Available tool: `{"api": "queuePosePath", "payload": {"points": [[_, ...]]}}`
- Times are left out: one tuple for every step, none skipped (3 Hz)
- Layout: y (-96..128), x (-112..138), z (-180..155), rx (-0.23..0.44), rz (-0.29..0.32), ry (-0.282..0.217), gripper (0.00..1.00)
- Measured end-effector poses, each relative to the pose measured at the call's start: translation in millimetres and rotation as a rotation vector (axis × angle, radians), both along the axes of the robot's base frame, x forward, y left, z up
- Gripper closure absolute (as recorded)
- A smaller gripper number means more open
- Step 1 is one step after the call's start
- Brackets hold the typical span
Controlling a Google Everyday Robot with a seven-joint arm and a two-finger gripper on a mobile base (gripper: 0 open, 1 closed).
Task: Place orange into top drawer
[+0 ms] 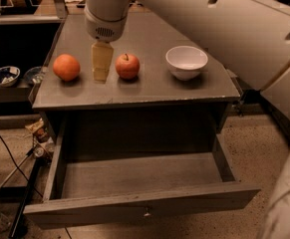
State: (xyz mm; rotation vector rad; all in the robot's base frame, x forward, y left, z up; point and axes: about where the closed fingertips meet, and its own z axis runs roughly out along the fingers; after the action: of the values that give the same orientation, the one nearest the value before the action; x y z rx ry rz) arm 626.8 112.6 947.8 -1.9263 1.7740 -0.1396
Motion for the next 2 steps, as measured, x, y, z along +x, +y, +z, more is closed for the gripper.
{"api": "queuePosePath", "payload": {"points": [[0,0,0,0.000,0.000,0.000,0.00],[17,16,-3,0.056,0.004,0.014,0.00]]}}
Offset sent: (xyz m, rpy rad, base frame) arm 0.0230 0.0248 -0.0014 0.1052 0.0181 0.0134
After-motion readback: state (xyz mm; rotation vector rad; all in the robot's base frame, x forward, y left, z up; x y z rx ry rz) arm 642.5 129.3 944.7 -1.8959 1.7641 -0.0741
